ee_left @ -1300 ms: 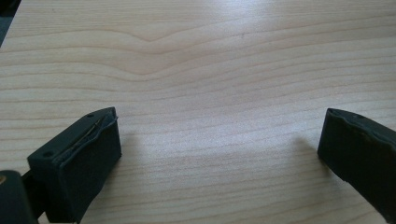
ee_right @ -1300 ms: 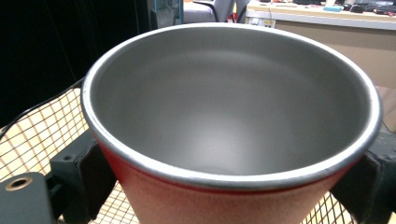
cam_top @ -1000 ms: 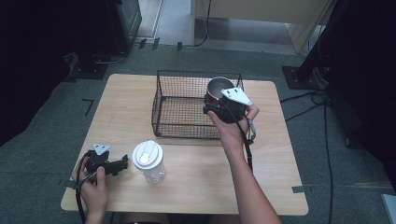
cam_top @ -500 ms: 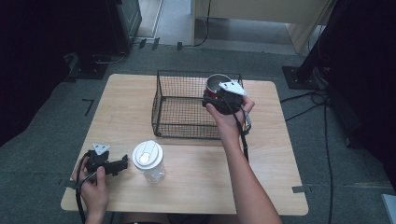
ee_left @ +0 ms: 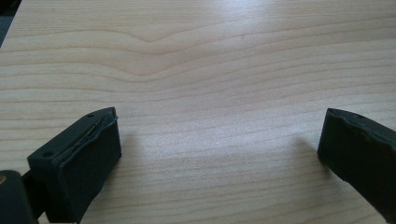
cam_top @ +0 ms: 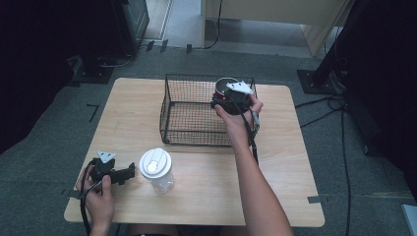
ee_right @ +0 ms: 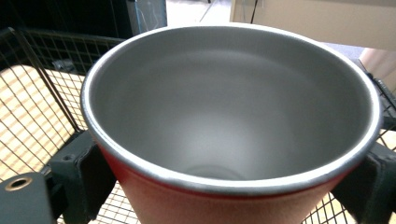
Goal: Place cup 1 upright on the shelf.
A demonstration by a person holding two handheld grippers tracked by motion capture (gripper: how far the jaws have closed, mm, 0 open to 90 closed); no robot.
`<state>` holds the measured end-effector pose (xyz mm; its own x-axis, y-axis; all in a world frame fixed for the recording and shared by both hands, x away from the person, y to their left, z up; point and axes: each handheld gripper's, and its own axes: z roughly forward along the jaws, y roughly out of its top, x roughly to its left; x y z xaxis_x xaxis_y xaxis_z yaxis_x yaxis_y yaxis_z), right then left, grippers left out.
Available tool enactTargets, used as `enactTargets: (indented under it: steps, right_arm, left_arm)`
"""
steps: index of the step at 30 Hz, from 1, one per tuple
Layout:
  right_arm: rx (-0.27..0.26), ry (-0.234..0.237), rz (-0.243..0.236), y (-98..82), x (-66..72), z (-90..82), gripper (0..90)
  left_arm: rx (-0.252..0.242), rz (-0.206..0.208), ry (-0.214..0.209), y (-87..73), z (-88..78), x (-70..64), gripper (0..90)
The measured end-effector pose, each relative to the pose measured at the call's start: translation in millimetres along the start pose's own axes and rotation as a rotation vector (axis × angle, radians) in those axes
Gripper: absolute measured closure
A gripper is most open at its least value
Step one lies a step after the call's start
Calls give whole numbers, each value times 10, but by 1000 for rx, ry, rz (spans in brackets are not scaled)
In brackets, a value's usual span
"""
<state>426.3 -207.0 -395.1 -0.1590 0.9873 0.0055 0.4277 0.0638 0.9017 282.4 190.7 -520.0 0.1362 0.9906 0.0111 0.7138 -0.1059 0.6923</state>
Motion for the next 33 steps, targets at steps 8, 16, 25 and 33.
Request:
enactTargets:
  steps: [8,16,25,33]
  right_arm:
    - [42,-1,-2,-54,-22,159,75]
    - [84,-2,-11,-94,11,274,75]
    - [135,0,40,-94,-39,349,75]
    - [165,-1,40,-97,-62,417,74]
  left_arm:
    - [0,0,0,0,0,0,0]
    - [0,1,0,0,0,1,0]
    - [0,0,0,0,0,0,0]
    - [0,0,0,0,0,0,0]
